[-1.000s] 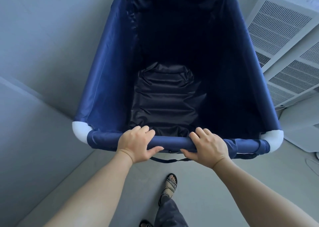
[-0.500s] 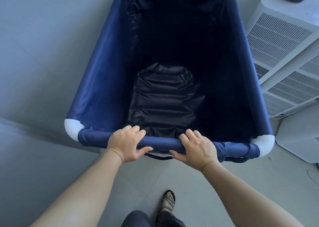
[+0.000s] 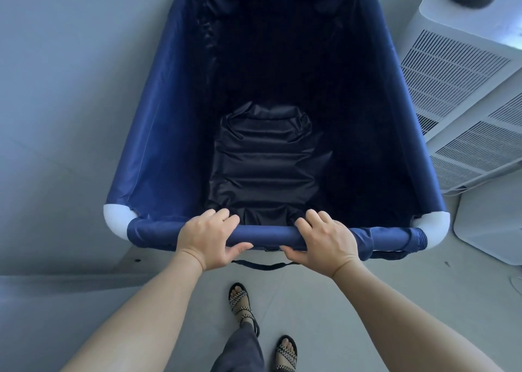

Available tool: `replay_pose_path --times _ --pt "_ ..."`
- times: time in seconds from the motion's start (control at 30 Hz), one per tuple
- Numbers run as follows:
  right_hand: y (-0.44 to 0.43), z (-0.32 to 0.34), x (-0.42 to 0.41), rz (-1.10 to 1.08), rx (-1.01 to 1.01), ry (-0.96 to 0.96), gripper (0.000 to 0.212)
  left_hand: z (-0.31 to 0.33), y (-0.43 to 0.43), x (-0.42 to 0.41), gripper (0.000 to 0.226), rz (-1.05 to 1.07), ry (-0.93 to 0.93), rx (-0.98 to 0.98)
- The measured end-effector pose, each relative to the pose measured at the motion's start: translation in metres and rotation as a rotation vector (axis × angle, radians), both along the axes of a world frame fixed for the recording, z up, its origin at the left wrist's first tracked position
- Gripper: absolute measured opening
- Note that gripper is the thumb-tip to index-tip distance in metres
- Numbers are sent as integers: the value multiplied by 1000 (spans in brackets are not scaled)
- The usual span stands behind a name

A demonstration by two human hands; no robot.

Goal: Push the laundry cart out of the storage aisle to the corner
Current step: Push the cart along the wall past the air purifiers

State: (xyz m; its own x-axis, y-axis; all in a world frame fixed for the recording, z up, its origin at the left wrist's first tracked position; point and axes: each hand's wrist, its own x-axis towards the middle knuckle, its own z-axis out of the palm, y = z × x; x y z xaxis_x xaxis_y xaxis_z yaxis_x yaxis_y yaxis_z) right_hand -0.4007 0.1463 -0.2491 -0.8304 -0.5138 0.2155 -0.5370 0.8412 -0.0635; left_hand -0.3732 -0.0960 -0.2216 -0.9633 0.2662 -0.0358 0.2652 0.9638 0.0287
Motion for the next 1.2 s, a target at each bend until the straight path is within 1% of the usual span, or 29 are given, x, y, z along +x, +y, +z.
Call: replay_pose_path --times 0.37,0.77,1.2 --pt "-28 2 -74 -100 8 -23 47 -2 -30 -99 47 -96 23 -5" --pt "-40 1 -145 -165 -3 21 47 -9 -44 -187 46 -192 87 33" --pt "-44 -2 -154 -170 8 48 47 -10 -49 -202 48 -227 77 32"
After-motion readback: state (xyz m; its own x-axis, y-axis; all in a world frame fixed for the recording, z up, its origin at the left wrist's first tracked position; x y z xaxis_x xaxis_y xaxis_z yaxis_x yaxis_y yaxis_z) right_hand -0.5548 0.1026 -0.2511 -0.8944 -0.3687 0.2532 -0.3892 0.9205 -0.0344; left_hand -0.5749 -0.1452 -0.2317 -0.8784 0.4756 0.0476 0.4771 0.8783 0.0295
